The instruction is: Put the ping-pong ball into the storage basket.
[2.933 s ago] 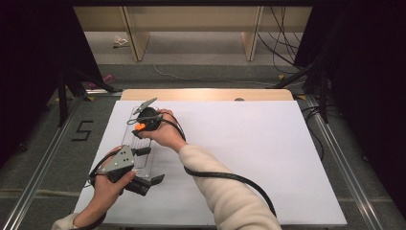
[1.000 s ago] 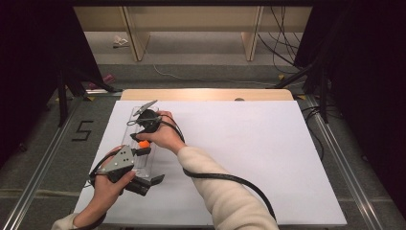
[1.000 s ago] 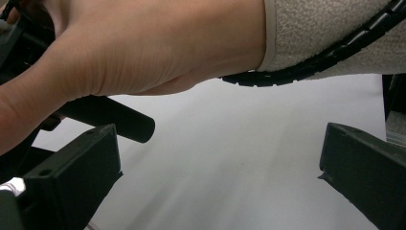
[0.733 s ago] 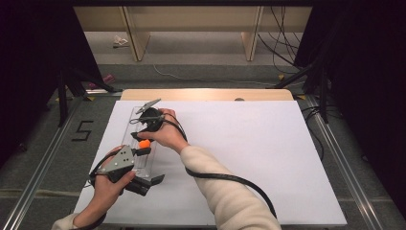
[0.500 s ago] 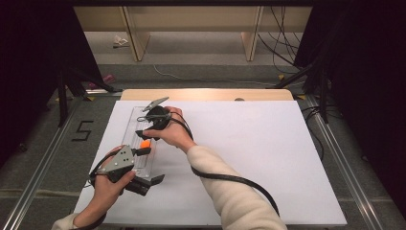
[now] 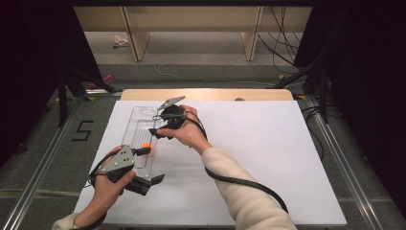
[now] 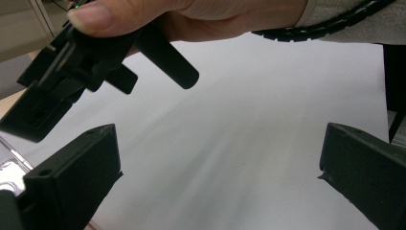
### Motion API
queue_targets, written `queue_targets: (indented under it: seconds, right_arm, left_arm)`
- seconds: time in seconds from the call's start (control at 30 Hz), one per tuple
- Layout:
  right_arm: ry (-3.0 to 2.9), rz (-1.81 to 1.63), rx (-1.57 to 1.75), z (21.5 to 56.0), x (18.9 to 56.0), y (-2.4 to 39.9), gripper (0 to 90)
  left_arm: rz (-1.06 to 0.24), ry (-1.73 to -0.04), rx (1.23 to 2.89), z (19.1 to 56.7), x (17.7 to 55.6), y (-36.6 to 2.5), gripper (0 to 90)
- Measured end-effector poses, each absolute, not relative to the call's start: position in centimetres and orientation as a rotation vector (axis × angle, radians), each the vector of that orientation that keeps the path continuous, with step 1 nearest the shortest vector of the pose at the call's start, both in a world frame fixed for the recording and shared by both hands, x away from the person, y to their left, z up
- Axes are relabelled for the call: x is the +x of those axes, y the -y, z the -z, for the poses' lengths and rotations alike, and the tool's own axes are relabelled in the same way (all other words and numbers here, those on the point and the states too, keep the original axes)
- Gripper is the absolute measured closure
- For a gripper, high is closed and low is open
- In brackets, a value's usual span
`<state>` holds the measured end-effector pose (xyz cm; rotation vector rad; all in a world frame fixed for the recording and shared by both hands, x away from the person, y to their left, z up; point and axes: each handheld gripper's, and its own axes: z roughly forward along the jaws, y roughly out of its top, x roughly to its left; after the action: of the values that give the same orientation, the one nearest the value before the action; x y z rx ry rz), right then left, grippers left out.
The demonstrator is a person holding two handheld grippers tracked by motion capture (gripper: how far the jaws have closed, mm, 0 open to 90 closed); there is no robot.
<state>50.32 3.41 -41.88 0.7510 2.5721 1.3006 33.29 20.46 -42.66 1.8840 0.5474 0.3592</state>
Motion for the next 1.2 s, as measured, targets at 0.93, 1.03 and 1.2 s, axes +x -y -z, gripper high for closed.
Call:
queue_targets:
  seconds: [0.93,1.03,1.2]
  right_arm:
    - [-2.504,-1.287,0.814,41.3,49.0,3.3,19.6]
    - [-2.497,-1.282,0.825,41.3,48.9,4.1,19.6]
    - [-2.484,-1.281,0.838,41.0,48.6,5.3,19.7]
  left_arm:
    - [-0.362,-0.552,1.886,42.7,33.3,-20.4,0.0]
    - [-0.362,-0.554,1.885,42.7,33.3,-20.5,0.0]
    - [-0.362,-0.554,1.886,42.7,33.3,-20.5,0.0]
